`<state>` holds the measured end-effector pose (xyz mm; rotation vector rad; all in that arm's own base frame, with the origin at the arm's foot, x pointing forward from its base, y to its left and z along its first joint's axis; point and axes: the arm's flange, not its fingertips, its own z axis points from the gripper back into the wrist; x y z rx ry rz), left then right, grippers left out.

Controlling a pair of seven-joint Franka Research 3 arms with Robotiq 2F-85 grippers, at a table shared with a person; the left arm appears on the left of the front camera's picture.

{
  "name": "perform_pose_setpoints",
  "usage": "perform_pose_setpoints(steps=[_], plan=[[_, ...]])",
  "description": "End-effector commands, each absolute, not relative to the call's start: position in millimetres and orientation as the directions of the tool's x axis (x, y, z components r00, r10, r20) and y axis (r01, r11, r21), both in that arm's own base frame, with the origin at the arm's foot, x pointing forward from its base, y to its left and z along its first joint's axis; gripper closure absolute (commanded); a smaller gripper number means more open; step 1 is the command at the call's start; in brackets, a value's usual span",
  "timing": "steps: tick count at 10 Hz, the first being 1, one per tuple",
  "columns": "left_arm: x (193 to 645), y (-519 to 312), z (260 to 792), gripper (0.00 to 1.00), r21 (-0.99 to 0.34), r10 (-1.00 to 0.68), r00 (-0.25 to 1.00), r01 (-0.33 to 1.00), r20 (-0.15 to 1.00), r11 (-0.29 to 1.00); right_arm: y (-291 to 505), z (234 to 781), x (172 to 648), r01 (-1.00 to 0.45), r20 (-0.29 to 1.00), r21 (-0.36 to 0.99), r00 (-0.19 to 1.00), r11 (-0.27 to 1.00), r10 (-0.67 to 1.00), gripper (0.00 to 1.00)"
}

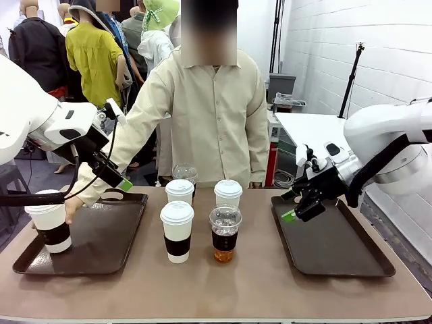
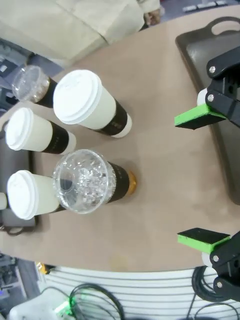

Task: Distribute the coffee onto the tray.
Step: Pick up one iced Americano and place it on the right Handle tray.

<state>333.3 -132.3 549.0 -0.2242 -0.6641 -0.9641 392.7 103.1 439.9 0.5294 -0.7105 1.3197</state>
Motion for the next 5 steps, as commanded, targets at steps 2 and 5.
perform_pose_setpoints(steps=[2, 5], plan=[[333.4, -131.6, 549.4, 0.00, 0.108, -0.688, 0.393, 0.819, 0.610, 0.564, 103.1, 439.9, 392.7, -0.982, 0.729, -0.045, 0.094, 0.185, 0.678, 0.00], [333.4, -131.6, 549.4, 0.00, 0.108, -0.688, 0.393, 0.819, 0.610, 0.564, 103.1, 439.9, 392.7, -0.982, 0.729, -0.045, 0.094, 0.185, 0.678, 0.00]])
